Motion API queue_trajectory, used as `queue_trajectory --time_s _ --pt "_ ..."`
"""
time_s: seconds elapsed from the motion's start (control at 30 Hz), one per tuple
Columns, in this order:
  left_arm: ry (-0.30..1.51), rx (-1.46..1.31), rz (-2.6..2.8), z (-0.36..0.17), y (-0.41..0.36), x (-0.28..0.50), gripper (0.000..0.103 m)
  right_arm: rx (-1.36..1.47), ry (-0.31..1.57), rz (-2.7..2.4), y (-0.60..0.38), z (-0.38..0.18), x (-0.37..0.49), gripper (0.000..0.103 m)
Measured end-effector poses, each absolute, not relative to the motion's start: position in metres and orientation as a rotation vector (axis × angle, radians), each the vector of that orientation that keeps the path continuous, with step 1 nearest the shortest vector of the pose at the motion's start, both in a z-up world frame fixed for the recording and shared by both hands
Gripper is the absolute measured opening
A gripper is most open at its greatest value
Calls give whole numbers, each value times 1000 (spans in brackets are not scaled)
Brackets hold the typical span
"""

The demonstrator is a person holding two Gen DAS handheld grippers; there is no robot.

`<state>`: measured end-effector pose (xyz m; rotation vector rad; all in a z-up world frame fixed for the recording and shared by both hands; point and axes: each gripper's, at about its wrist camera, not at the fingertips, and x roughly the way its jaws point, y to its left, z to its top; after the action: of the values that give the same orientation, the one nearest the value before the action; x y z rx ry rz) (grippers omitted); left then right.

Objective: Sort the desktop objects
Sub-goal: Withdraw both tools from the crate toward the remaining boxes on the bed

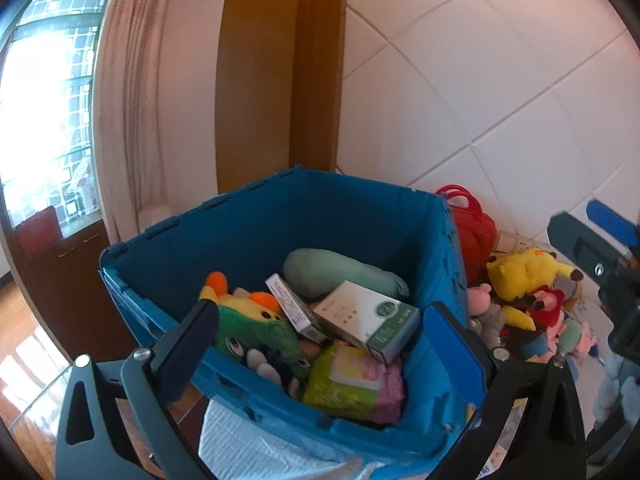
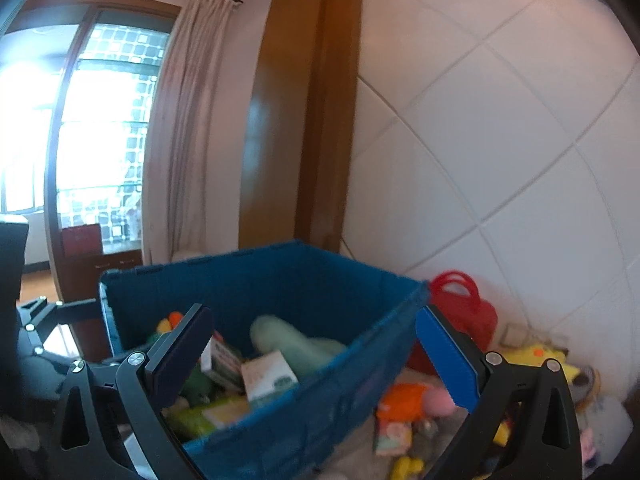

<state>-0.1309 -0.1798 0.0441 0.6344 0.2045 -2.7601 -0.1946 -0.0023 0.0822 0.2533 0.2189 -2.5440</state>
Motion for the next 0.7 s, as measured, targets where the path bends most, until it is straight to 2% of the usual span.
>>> queue_trajectory --time_s 0.43,0.57,0.7 --pt "181 760 -2834 10 -73 -126 103 330 116 -2731 143 42 -165 103" --pt "101 780 -2757 -9 -31 -123 103 525 85 -2727 193 12 -169 103" --pt "163 881 -2739 -33 3 -117 103 671 101 -2700 236 -25 -167 103"
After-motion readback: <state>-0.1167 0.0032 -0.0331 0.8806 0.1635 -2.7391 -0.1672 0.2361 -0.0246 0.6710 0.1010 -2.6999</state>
